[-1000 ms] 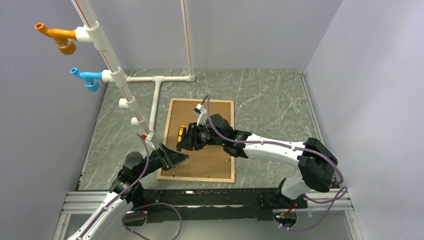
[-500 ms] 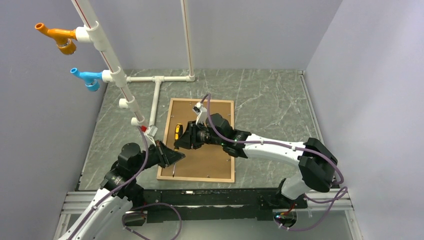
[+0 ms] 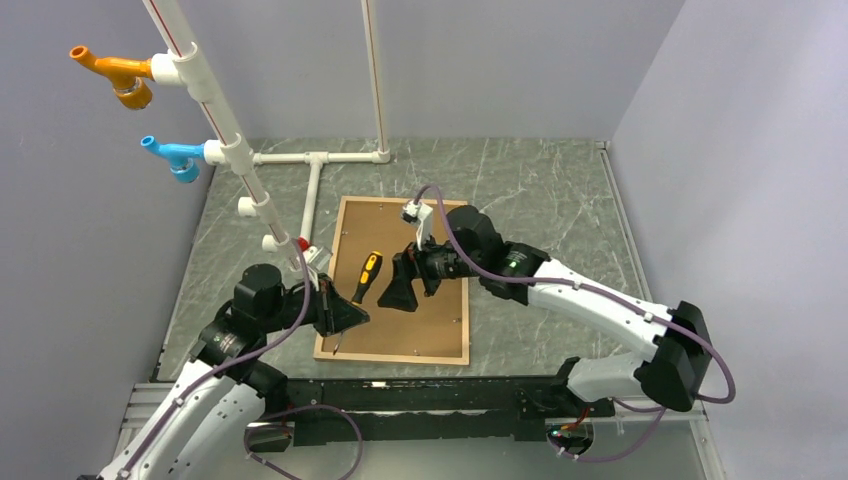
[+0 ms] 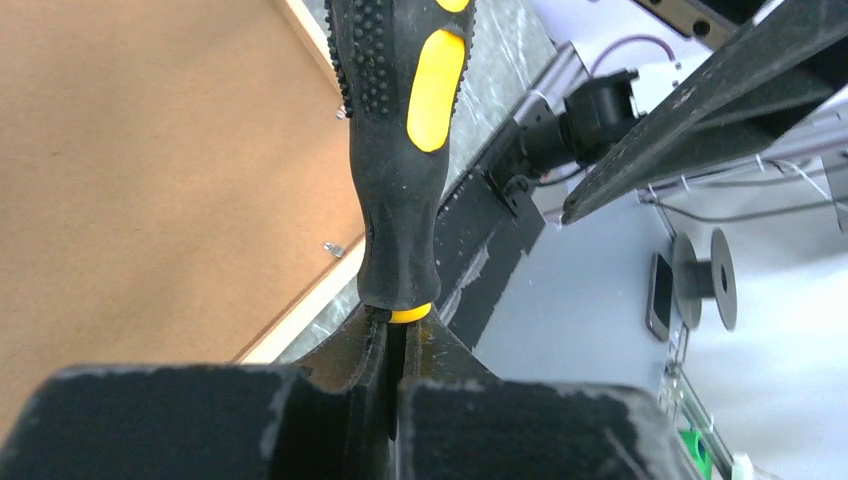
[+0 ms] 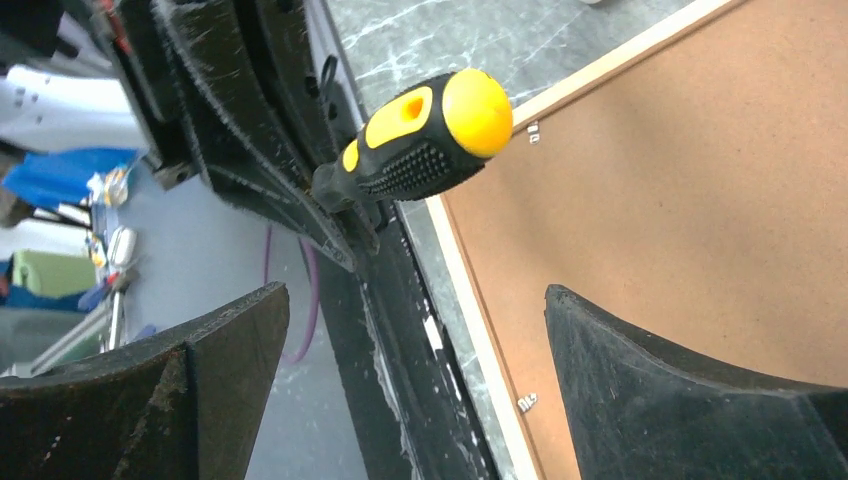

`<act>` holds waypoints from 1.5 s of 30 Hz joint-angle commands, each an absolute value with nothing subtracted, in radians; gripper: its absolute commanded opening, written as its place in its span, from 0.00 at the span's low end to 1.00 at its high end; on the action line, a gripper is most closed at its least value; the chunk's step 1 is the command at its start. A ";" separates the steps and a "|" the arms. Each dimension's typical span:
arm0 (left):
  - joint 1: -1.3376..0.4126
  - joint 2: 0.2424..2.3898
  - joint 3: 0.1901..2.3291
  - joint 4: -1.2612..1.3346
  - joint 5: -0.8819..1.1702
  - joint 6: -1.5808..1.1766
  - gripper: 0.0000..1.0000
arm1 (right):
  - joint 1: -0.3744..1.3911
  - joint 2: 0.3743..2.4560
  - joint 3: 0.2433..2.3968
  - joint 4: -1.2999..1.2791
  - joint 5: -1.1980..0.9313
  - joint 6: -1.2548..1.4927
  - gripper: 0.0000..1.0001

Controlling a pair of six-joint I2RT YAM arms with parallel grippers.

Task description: Take the photo out of the frame

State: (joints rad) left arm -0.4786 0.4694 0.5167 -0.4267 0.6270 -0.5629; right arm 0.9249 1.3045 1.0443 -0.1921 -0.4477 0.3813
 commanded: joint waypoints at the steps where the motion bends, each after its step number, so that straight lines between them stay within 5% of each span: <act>1: -0.477 0.543 0.608 -0.409 0.788 -0.431 0.00 | 0.859 1.238 1.081 -0.285 -0.617 0.288 1.00; 6: -0.478 0.702 0.770 -0.555 0.899 -0.267 0.00 | 0.822 1.205 1.101 -0.259 -0.567 0.316 1.00; 21: -0.521 1.104 1.153 -0.851 0.962 0.193 0.00 | 0.684 1.301 1.199 -0.184 -1.055 0.390 0.94; 28: -0.547 1.218 1.167 -0.853 1.025 0.300 0.00 | 0.684 1.319 1.202 -0.179 -1.071 0.394 0.81; 34: -0.552 1.224 1.141 -0.816 1.062 0.344 0.00 | 0.684 1.304 1.165 -0.199 -1.011 0.382 0.81; 42: -0.552 1.230 1.108 -0.793 1.100 0.372 0.00 | 0.685 1.316 1.158 -0.220 -1.037 0.352 0.54; 45: -0.552 1.214 1.084 -0.769 1.094 0.357 0.00 | 0.692 1.312 1.157 -0.224 -1.053 0.337 0.56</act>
State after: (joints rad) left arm -0.5476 1.2385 1.1107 -0.8211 1.0435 0.3260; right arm 0.6823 1.3224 1.1503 -0.2443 -1.0119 0.3740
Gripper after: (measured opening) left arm 0.053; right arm 0.545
